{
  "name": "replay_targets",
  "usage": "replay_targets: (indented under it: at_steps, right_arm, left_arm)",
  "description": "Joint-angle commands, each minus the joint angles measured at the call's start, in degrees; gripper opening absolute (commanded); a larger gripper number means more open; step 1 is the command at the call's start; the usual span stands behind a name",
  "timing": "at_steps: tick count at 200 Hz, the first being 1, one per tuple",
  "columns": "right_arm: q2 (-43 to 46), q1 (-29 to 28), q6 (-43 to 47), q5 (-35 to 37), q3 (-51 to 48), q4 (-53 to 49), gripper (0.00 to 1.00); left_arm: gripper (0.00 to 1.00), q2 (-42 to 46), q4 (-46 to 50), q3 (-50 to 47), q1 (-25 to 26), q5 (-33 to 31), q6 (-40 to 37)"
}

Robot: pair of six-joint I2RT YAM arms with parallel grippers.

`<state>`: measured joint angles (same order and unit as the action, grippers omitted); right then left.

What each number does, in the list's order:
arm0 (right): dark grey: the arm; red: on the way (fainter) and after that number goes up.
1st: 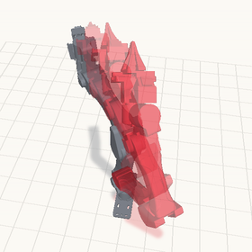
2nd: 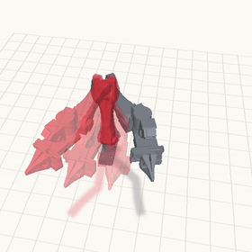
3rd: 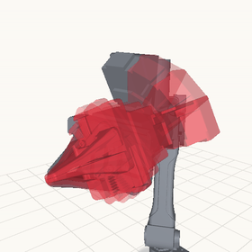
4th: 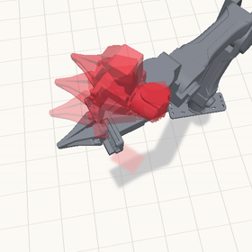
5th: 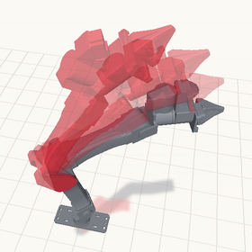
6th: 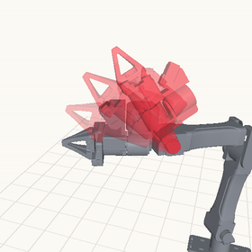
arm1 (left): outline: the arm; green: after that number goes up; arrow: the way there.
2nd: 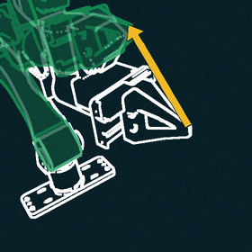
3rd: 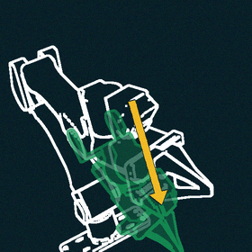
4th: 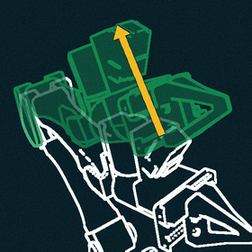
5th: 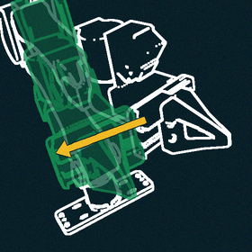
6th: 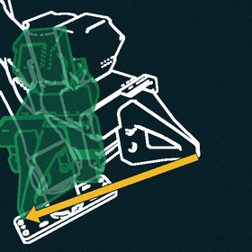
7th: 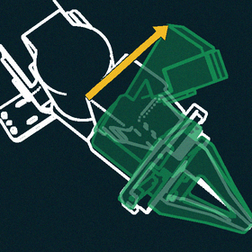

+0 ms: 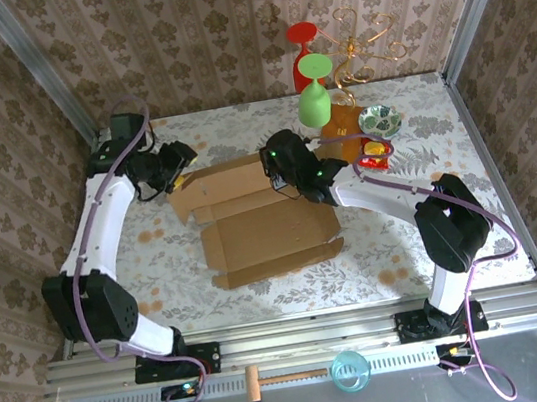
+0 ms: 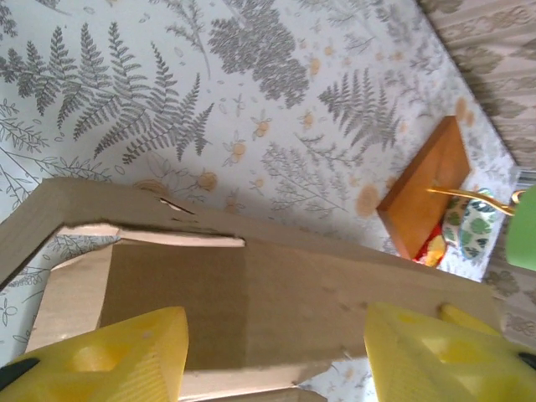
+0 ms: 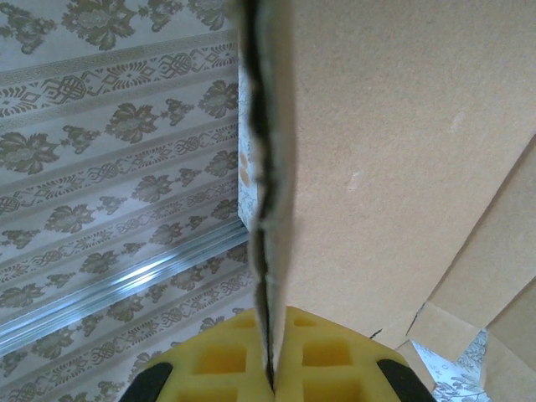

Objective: Fold the paper box

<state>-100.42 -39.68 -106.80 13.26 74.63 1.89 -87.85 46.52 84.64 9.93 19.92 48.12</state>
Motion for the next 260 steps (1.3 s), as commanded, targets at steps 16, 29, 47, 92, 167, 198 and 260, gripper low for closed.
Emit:
replay_targets:
  at_steps: [16, 29, 47, 92, 167, 198, 260]
  right_arm:
    - [1.9, 0.48, -0.54, 0.37, -0.71, 0.39, 0.0]
    - [1.65, 0.48, -0.73, 0.19, -0.73, 0.83, 0.0]
    - [1.24, 0.53, -0.97, -0.24, -0.74, 1.36, 0.0]
    - [0.94, 0.49, -1.46, -0.81, -1.43, 2.74, 0.0]
    - [1.1, 1.65, -1.03, -2.19, -9.32, 17.72, 0.14]
    - [0.51, 1.1, -0.75, -2.85, -10.84, 21.06, 0.32]
    - [-2.55, 0.48, -0.79, -2.27, -9.36, 24.07, 0.33]
  left_arm:
    - [0.59, -1.41, -5.95, -3.33, 1.91, 1.07, -0.32]
    - [0.59, -1.66, -7.61, -4.37, 2.5, 1.35, 0.99]
    - [0.57, -1.69, -8.93, -5.15, 2.98, 1.18, 2.09]
    - [0.37, -0.7, -13.41, -8.36, 2.99, 1.22, 4.93]
    - [0.15, 1.09, -15.72, -11.54, 2.57, 1.17, 8.08]
    - [0.15, 1.49, -16.46, -12.56, 2.5, 1.33, 8.83]
    - [0.14, 2.24, -16.97, -13.62, 2.46, 1.62, 9.26]
